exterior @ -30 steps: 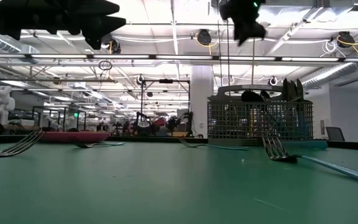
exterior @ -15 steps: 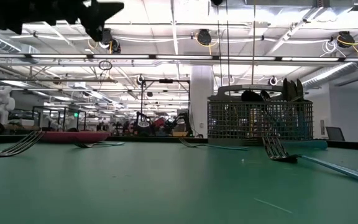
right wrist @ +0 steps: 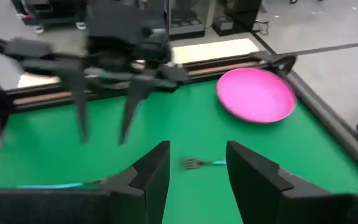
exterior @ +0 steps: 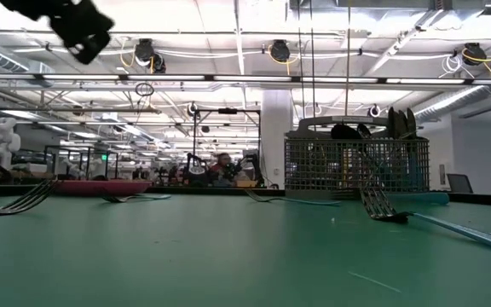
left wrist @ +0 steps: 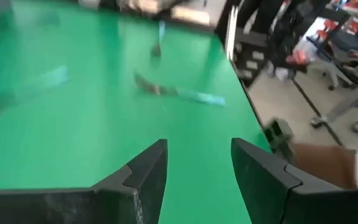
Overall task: Sort silverware
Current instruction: Put the blue fork into the gray silverware basket
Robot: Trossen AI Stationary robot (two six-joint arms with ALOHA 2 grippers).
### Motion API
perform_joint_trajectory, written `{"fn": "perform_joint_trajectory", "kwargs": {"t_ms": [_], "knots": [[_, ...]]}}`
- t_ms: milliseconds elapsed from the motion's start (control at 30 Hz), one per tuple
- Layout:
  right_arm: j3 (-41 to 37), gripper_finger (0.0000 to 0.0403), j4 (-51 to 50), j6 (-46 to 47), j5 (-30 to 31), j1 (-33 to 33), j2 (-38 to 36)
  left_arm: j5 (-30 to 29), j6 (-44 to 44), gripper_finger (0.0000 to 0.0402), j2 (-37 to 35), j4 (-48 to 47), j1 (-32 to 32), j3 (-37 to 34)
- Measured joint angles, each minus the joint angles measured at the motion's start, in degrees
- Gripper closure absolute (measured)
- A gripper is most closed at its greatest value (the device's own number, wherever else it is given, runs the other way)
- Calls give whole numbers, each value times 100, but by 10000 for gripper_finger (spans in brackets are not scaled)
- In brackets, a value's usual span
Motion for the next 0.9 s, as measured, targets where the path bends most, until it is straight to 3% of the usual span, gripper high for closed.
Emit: {"fn": "perform_joint_trajectory", "kwargs": {"t_ms": [133, 267, 400, 700, 900], "knots": [[0, 257, 9, 631, 812, 636, 374, -27, -1619, 221, 87, -930, -499, 207], [-2, 257, -39, 1060, 1638, 1019, 695, -16, -3820, 221, 440, -1298, -945, 212], [-2, 257, 15, 1266, 1844, 1166, 886, 127, -5179, 221, 1040, -1236, -1297, 213], [-26, 257, -298, 1299, 2022, 1156, 891, 209, -6196, 224, 2747, -1395, -1859, 824], [-512, 257, -967, 2185, 2309, 1028, 820, 59, -6297, 224, 3703, -1967, -2044, 1390]]}}
